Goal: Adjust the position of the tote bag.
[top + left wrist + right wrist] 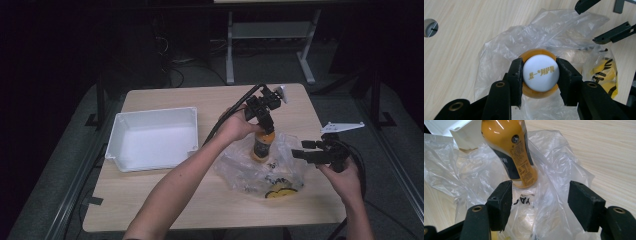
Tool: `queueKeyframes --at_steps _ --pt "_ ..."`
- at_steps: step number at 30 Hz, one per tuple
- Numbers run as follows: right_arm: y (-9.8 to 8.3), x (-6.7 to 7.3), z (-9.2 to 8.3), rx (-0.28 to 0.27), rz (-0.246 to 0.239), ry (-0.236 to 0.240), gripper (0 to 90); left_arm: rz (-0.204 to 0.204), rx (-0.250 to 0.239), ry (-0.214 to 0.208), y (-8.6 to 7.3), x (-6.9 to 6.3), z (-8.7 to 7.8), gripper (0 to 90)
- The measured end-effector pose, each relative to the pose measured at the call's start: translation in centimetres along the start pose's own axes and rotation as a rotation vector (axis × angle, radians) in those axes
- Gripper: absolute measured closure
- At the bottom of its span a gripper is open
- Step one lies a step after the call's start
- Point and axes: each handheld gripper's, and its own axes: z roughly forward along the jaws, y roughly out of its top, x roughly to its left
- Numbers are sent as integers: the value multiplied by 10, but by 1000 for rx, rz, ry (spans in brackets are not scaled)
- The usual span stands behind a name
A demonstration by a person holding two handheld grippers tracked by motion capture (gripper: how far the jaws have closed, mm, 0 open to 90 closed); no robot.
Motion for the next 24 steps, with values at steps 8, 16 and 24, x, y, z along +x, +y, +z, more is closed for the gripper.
queueKeyframes --at_steps 8,16,24 --pt "-1 -1 -2 -3 4 -4 352 14 -12 9 1 -5 -14 594" --pt "-1 -1 0 0 1 -1 340 31 -33 24 5 -13 -33 594" --pt "-1 -1 -1 -5 -1 -2 336 29 -31 35 4 -13 -46 594"
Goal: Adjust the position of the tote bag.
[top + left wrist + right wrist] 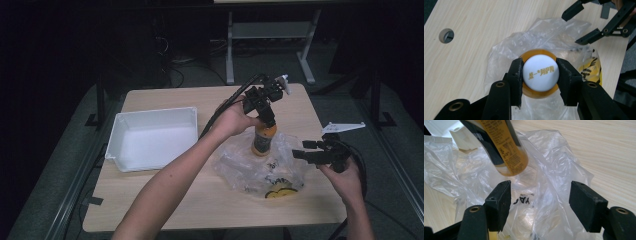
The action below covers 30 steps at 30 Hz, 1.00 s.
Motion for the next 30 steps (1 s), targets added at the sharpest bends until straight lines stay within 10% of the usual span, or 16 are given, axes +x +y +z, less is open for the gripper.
queueKeyframes --at_steps 30 --pt "4 1 5 0 10 -12 309 -29 -25 17 -17 14 -42 594"
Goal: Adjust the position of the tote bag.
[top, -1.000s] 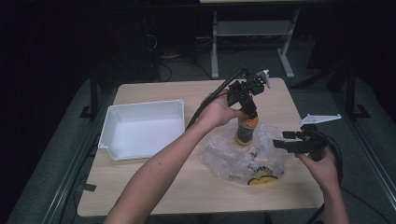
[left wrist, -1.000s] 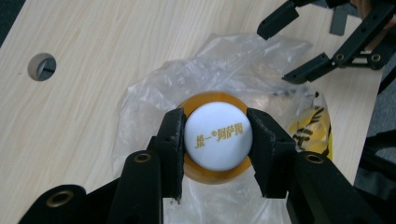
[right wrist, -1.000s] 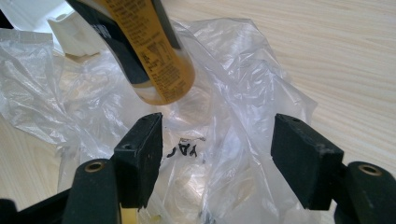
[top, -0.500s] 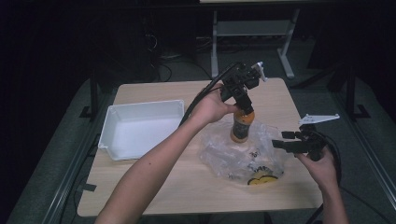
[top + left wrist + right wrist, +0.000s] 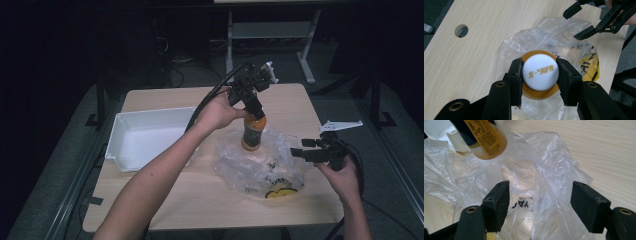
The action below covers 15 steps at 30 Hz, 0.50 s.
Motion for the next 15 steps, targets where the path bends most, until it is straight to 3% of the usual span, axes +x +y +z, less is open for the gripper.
queueKeyframes --at_steps 15 --pt "1 2 2 4 -3 -1 308 -36 -1 45 -18 10 -22 594"
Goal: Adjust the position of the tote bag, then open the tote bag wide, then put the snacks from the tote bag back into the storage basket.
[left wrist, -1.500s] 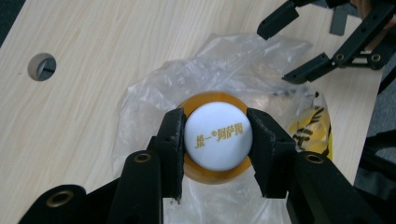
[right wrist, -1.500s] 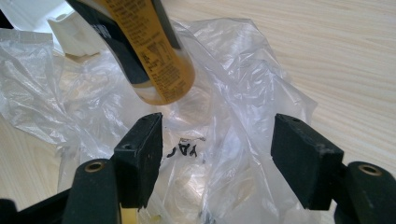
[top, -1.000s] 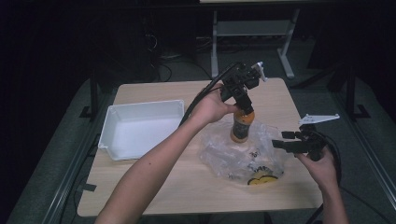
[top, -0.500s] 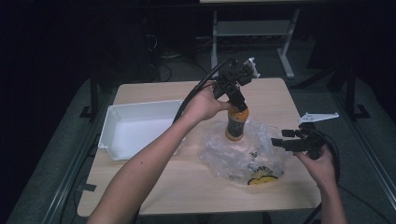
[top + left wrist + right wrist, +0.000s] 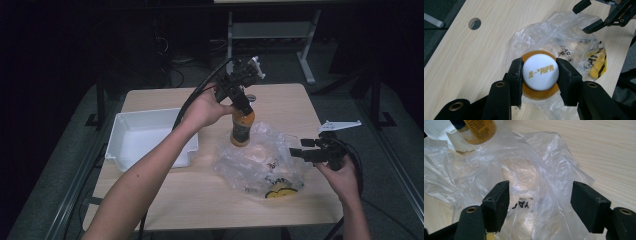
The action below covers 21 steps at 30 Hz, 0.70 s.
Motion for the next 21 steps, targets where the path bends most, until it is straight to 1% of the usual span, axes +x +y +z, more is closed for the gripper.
queueKeyframes --at_steps 3,4,5,8,12,13,21 --pt "0 1 1 0 -1 1 308 -1 -1 3 -2 2 -3 594" --pt "0 1 1 3 -2 0 308 -4 -1 7 -5 3 -7 594" --pt "0 1 2 6 -2 1 307 -5 -9 11 -6 4 -8 594" --pt "1 1 2 6 -4 0 306 -10 -13 14 -9 6 -12 595" --pt "1 3 2 10 -4 -3 306 -11 -3 13 -13 8 -17 595" --pt "2 3 2 8 -3 -3 306 -9 1 20 -15 8 -18 594" --pt "2 2 2 9 1 -3 305 -18 3 28 -22 14 -25 594"
